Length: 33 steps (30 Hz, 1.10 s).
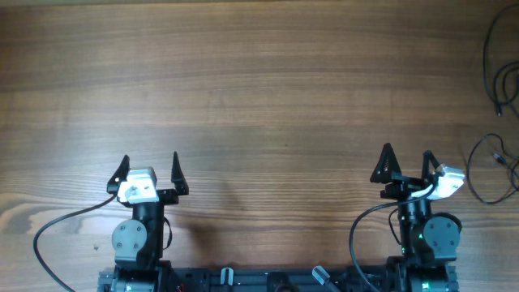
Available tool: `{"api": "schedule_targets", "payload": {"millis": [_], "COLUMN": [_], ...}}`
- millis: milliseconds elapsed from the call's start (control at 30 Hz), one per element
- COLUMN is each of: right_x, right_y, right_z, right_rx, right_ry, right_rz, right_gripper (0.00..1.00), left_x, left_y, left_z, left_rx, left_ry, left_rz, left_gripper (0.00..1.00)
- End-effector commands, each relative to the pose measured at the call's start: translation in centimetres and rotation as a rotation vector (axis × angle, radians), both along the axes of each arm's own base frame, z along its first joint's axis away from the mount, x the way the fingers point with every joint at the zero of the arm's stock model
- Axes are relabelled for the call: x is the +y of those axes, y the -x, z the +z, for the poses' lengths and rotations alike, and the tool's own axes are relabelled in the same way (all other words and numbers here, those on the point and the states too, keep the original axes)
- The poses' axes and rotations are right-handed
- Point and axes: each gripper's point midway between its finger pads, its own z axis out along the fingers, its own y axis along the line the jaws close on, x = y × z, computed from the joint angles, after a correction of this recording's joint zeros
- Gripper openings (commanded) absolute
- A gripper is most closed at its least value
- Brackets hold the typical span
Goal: Untangle cables
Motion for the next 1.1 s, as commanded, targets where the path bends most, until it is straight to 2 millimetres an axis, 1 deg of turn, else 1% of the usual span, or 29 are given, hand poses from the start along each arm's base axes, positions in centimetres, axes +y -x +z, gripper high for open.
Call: {"api": "schedule_targets", "payload": {"millis": [0,433,533,700,833,933,1067], "right_x": [0.25,0.08,0.10,0.36,0.34,0.23,0.22], "right_y": [-0.06,-0.15,-0.15,-0.16,-0.16,-0.16,-0.16], "right_z": [-0.15,-0.24,-0.25,-0.27,-0.27,-0.27,-0.28], "right_rx": [-0.019,-0.032,-0.031,-0.029,-0.027,-0.025,-0.021], "right_ry": [0.016,0.039,0.069,0.153,0.251,0.293,0.412], "right_rz": [0.032,0.039,0.040,0.056,0.056,0.050,0.051], "right_gripper": [1.00,1.00,1.00,1.00,1.00,1.00,1.00], "left_x": [0.10,0.10,0.10,0.10,0.10,0.10,0.10], "left_y": [0.03,0.03,0.03,0.03,0.03,0.03,0.03], "left_z": [-0.03,-0.03,-0.03,-0.03,-0.03,-0.03,-0.03], "left_rx": [-0.002,-0.002,-0.002,-0.002,-0.002,-0.002,-0.002], "left_ry": [-0.019,-0.019,-0.019,-0.019,-0.019,-0.019,-0.019], "left_rz": [0.003,0.003,0.003,0.003,0.003,0.003,0.003], "left_gripper": [1.00,1.00,1.00,1.00,1.00,1.00,1.00]}}
